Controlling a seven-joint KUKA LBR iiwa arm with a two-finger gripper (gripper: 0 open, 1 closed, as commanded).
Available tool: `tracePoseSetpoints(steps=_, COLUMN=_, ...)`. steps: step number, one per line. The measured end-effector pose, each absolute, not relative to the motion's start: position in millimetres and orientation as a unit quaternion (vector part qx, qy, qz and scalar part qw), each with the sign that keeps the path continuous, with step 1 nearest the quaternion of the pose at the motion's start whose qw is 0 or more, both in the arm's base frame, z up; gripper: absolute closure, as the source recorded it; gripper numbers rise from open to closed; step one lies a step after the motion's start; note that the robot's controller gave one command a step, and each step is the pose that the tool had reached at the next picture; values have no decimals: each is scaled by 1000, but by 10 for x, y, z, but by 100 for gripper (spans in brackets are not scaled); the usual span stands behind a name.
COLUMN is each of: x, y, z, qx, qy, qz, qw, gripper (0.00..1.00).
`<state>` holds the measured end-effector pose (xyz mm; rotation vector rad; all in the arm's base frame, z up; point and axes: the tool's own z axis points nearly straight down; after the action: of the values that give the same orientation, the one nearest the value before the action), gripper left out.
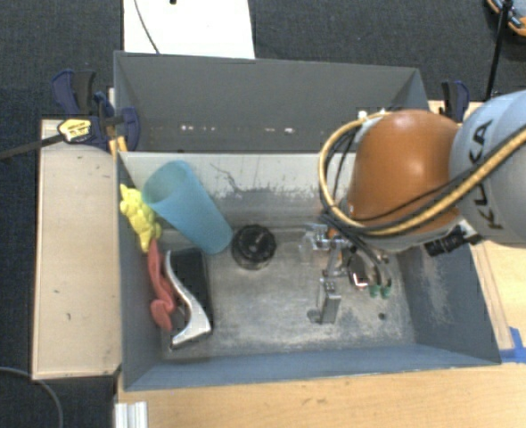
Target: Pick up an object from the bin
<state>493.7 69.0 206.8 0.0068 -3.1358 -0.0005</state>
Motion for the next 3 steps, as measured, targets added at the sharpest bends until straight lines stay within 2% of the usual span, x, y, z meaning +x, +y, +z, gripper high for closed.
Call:
tracePoseSetpoints(steps=1, x=4951, y=686, z=2112, qx=1, qy=-1000, qz=-1, qw=-1, gripper=0)
tracePoseSetpoints(steps=2, x=5284, y=609, z=1835, qx=-9, qy=-1000, qz=-1, qw=-4, gripper=0)
tracePoseSetpoints(steps=3, x=5294, y=643, z=1853, qx=-18, qy=-1000, qz=0, qw=1, gripper=0)
